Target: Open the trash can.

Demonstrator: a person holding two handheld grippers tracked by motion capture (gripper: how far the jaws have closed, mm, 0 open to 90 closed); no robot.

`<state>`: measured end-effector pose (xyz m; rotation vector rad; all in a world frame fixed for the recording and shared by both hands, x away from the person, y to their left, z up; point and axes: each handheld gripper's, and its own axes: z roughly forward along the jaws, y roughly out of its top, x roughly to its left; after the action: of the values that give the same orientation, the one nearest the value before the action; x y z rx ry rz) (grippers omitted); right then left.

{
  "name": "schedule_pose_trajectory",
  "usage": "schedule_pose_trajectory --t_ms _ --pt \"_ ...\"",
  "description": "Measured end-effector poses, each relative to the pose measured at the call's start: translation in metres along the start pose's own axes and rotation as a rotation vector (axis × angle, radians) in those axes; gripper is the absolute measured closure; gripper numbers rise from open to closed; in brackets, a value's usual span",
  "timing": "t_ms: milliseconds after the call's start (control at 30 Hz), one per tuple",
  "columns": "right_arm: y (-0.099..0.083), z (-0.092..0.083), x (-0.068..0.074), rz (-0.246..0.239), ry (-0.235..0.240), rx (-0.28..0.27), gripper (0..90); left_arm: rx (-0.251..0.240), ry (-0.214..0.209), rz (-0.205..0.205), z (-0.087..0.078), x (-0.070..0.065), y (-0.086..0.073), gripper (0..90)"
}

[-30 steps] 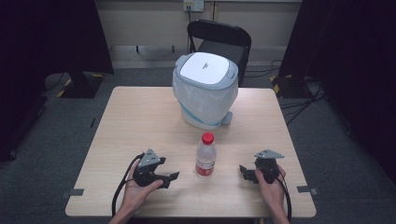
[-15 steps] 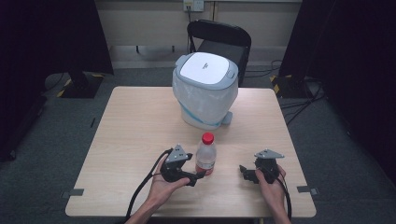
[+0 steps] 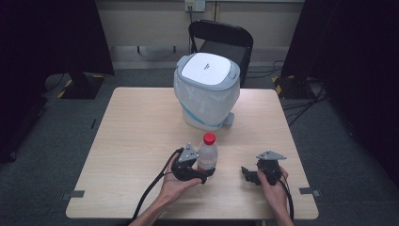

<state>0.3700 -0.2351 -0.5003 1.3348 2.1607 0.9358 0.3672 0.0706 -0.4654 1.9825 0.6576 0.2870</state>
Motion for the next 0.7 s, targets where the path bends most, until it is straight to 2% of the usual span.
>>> schedule_pose_trajectory --t_ms 33,133,200,267,300,333,467,500,600,700 --pt "0.000 0.000 0.000 0.000 0.000 0.000 12.9 0.000 0.000 0.000 0.000 0.000 0.000 26.1" --pt "0.000 0.000 0.000 0.000 0.000 0.000 12.9 0.018 0.032 0.029 -0.006 0.002 0.001 26.9" --pt "0.000 0.000 0.000 0.000 0.000 0.000 12.9 0.013 0.031 0.023 -0.009 0.003 0.000 27.4" --pt "0.000 0.000 0.000 0.000 0.000 0.000 12.9 0.011 0.039 0.013 -0.017 0.007 -0.001 27.5" --pt "0.000 0.000 0.000 0.000 0.000 0.000 12.9 0.010 0.063 0.022 -0.026 0.011 -0.002 27.8" --pt "0.000 0.000 0.000 0.000 0.000 0.000 12.9 0.006 0.068 0.023 -0.031 0.013 -0.002 27.9" --pt "0.000 0.000 0.000 0.000 0.000 0.000 12.9 -0.014 0.097 0.002 -0.047 0.022 -0.004 28.1" --pt "0.000 0.000 0.000 0.000 0.000 0.000 12.9 -0.013 0.111 0.000 -0.056 0.026 -0.006 28.3" --pt "0.000 0.000 0.000 0.000 0.000 0.000 12.9 -0.014 0.127 0.005 -0.064 0.030 -0.009 28.6" --pt "0.000 0.000 0.000 0.000 0.000 0.000 12.9 -0.025 0.158 -0.001 -0.080 0.038 -0.018 28.7"
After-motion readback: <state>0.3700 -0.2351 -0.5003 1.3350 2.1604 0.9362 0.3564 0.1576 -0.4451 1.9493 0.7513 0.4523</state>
